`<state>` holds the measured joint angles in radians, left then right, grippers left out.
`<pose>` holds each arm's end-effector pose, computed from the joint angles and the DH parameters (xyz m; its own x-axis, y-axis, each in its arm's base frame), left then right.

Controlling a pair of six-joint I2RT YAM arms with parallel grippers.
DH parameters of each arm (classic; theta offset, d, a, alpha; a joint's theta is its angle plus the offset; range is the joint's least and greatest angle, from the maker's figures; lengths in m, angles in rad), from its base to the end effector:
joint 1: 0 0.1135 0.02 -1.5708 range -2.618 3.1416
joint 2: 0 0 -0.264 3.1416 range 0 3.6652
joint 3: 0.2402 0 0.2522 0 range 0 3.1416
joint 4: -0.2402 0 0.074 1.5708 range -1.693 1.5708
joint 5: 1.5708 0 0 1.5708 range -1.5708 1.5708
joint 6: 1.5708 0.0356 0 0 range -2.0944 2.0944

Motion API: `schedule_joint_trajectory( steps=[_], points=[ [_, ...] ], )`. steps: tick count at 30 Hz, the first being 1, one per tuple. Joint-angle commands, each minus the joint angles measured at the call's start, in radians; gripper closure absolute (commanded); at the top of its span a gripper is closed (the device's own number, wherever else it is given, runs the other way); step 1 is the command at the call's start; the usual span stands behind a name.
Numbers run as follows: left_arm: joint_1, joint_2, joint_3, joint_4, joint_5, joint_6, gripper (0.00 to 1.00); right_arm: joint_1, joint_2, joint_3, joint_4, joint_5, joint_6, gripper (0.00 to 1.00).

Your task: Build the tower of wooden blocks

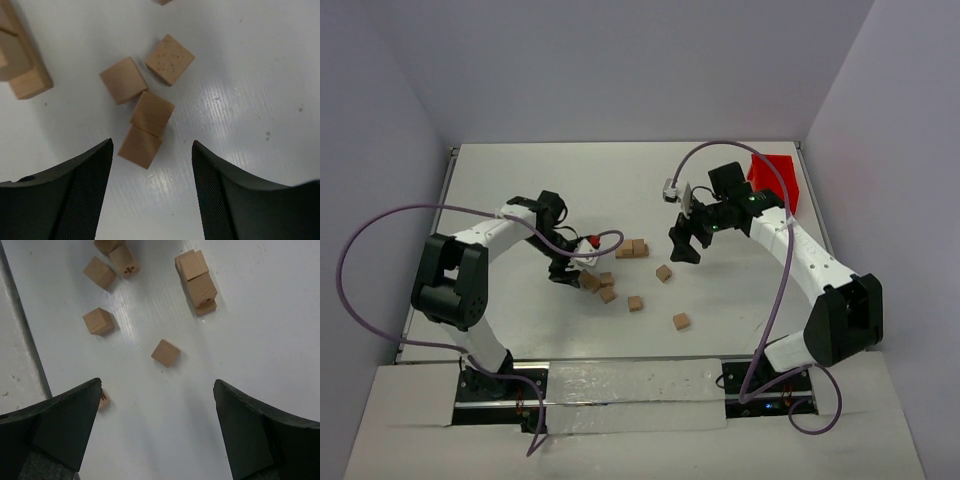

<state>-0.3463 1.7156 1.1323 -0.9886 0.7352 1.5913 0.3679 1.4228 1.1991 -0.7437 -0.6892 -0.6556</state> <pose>0.2698 -0.1228 0.1895 0.2703 0.6908 -0.6706 0.9353 -0.3537 0.0127 0.2632 0.1257 0.2952 -0.2346 -0.5946 -0.7690 -0.9553 0.2874 0.0691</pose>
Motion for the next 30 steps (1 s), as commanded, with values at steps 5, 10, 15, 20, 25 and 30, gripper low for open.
schedule_joint_trajectory(
  steps=[5,10,15,20,25,30],
  points=[
    [-0.064,0.096,0.104,-0.052,-0.074,0.108,0.30,-0.052,-0.126,-0.091,0.062,-0.064,0.058,0.00],
    [-0.085,0.122,0.105,-0.029,-0.127,0.113,0.31,-0.053,-0.131,-0.108,0.066,-0.072,0.063,0.00],
    [-0.095,0.133,0.095,-0.026,-0.165,0.123,0.33,-0.053,-0.124,-0.104,0.065,-0.075,0.062,0.00],
    [-0.097,0.125,0.081,-0.016,-0.182,0.114,0.45,-0.053,-0.122,-0.109,0.066,-0.075,0.060,0.00],
    [-0.097,0.106,0.089,-0.008,-0.189,0.046,0.69,-0.053,-0.141,-0.134,0.082,-0.067,0.074,0.00],
    [-0.088,0.039,0.080,-0.001,-0.188,-0.030,0.78,-0.070,-0.186,-0.186,0.118,-0.063,0.096,0.00]
  ],
)
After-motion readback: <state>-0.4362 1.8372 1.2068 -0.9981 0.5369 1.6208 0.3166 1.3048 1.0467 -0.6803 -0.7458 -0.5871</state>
